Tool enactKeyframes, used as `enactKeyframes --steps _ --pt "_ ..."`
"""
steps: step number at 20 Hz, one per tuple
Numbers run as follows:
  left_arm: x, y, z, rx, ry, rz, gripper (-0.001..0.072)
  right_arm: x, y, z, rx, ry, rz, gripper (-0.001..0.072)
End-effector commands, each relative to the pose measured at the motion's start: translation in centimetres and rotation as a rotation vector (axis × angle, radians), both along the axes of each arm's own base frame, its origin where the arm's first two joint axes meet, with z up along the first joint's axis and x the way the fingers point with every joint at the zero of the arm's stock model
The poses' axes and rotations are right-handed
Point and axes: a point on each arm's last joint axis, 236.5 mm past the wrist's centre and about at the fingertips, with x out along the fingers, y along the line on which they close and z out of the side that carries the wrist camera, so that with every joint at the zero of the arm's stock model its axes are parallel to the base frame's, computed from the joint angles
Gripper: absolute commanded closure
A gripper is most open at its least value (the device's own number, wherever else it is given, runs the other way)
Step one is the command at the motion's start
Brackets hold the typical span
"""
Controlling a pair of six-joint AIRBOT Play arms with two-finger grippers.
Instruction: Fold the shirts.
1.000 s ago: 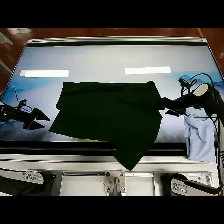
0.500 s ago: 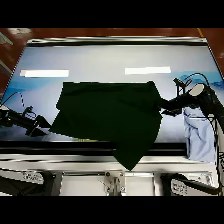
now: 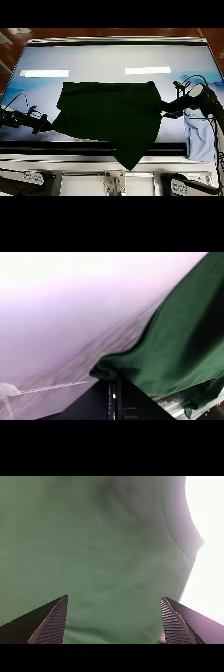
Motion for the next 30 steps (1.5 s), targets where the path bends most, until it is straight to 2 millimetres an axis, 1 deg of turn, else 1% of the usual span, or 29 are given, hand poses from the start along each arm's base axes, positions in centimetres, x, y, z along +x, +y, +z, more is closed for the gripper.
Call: enactKeyframes --steps 1,2,3,4,5,6,7,9,11,12,13,14,16,17,18,19,20,21,22,23,24,25,26,27,28,29,30 --pt "0.5 0.0 1.1 0.015 -0.062 -0.028 0.0671 -6.1 -0.2 -2.1 -0.016 0.202 0.074 0.0017" --pt "0.8 0.2 1.9 0.03 -0.104 -0.049 0.0671 -8.8 0.3 -3.1 0.005 0.258 0.09 0.0017" --pt "1.1 0.3 2.7 0.046 -0.146 -0.071 0.0671 -10.8 0.9 -4.1 0.022 0.278 0.076 0.0017" --pt "1.3 0.5 3.6 0.065 -0.187 -0.088 0.067 -12.3 1.3 -5.0 0.035 0.276 0.052 0.0017" --pt "1.5 0.6 4.5 0.081 -0.226 -0.109 0.0671 -13.4 1.8 -5.8 0.044 0.254 0.024 0.0017" --pt "1.8 0.7 5.3 0.097 -0.255 -0.117 0.0671 -13.7 2.1 -6.3 0.053 0.226 -0.01 0.0017" --pt "1.9 0.8 5.9 0.111 -0.276 -0.116 0.0671 -13.6 2.2 -6.6 0.053 0.196 -0.055 0.0017" --pt "2.1 0.8 6.9 0.126 -0.299 -0.114 0.0671 -13.3 2.5 -7.2 0.066 0.173 -0.126 0.0017" --pt "2.2 0.8 7.7 0.137 -0.316 -0.112 0.0671 -12.5 3.3 -7.6 0.111 0.155 -0.184 0.0018" --pt "2.2 0.8 8.1 0.143 -0.326 -0.112 0.0671 -11.8 3.7 -7.7 0.134 0.142 -0.215 0.0114" --pt "2.3 0.9 8.4 0.149 -0.336 -0.112 0.0671 -11.2 4.0 -7.7 0.152 0.129 -0.243 0.024" --pt "2.3 0.9 8.7 0.156 -0.345 -0.112 0.0671 -10.7 4.2 -7.7 0.168 0.123 -0.264 0.0271" --pt "2.7 0.9 9.3 0.166 -0.37 -0.101 0.0671 -10.5 4.6 -7.5 0.192 0.121 -0.278 0.0275" --pt "3.1 0.9 9.7 0.167 -0.388 -0.088 0.0671 -10.7 4.8 -7.4 0.2 0.128 -0.266 0.0399" --pt "3.7 0.7 10.3 0.155 -0.411 -0.069 0.0671 -11.0 5.0 -7.3 0.205 0.138 -0.258 0.0539" --pt "4.2 0.2 11.1 0.131 -0.437 -0.046 0.0671 -11.2 5.3 -7.1 0.217 0.145 -0.243 0.0659" --pt "4.8 -0.4 12.0 0.106 -0.466 -0.023 0.0671 -11.1 6.1 -6.5 0.253 0.129 -0.199 0.0661" --pt "5.3 -0.7 13.3 0.091 -0.504 -0.002 0.0672 -10.9 7.1 -5.2 0.302 0.091 -0.125 0.0662" --pt "5.7 -1.3 15.4 0.095 -0.565 0.003 0.0673 -10.3 8.0 -3.4 0.343 0.039 -0.05 0.0662" --pt "5.9 -1.9 17.7 0.136 -0.641 -0.009 0.0674 -9.6 8.6 -1.1 0.37 -0.02 0.018 0.0662" --pt "6.1 -2.5 20.7 0.191 -0.738 -0.01 0.0675 -8.4 8.8 2.2 0.376 -0.106 0.087 0.0662" --pt "6.2 -2.5 24.7 0.267 -0.86 0.022 0.0675 -6.9 8.9 6.3 0.365 -0.229 0.147 0.0662" --pt "6.0 -2.3 29.5 0.342 -0.998 0.072 0.0674 -5.1 8.4 11.1 0.322 -0.382 0.186 0.0662" --pt "5.1 -2.0 35.0 0.419 -1.156 0.127 0.0673 -3.3 7.6 16.6 0.249 -0.566 0.211 0.0662" --pt "3.2 -2.0 41.3 0.504 -1.34 0.185 0.0672 -2.0 6.1 23.3 0.136 -0.786 0.217 0.0662" --pt "0.3 -2.3 47.6 0.582 -1.524 0.247 0.0672 -1.7 4.3 30.7 0.014 -1.01 0.19 0.0662" --pt "-2.9 -2.8 52.7 0.641 -1.68 0.303 0.0672 -2.8 3.0 37.1 -0.063 -1.177 0.137 0.0662"
